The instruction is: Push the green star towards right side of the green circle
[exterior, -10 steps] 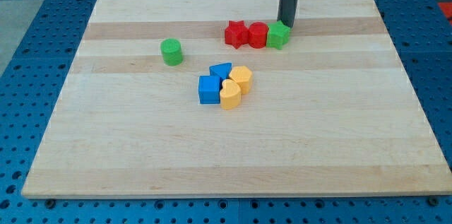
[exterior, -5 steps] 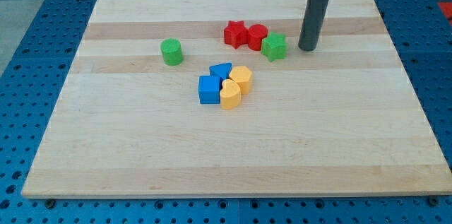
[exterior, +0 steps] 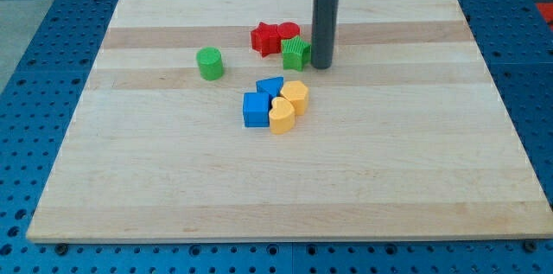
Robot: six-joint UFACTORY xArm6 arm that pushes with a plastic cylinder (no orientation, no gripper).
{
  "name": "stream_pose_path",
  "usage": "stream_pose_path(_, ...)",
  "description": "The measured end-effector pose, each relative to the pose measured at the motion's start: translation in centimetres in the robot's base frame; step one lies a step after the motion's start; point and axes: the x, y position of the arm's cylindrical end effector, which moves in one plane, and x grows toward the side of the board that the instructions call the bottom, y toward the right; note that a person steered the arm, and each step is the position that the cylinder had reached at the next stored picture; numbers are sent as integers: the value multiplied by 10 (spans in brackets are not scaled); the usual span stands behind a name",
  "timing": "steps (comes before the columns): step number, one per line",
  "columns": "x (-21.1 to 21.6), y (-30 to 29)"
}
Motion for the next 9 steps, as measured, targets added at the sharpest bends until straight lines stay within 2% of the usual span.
stream_pose_path(1,-15,23)
stream_pose_path(2,-36,18)
stream_pose_path(3,-34,2)
stream_pose_path(6,10,-64)
stream_pose_path(8,27,-50)
stream_pose_path(9,34,-80)
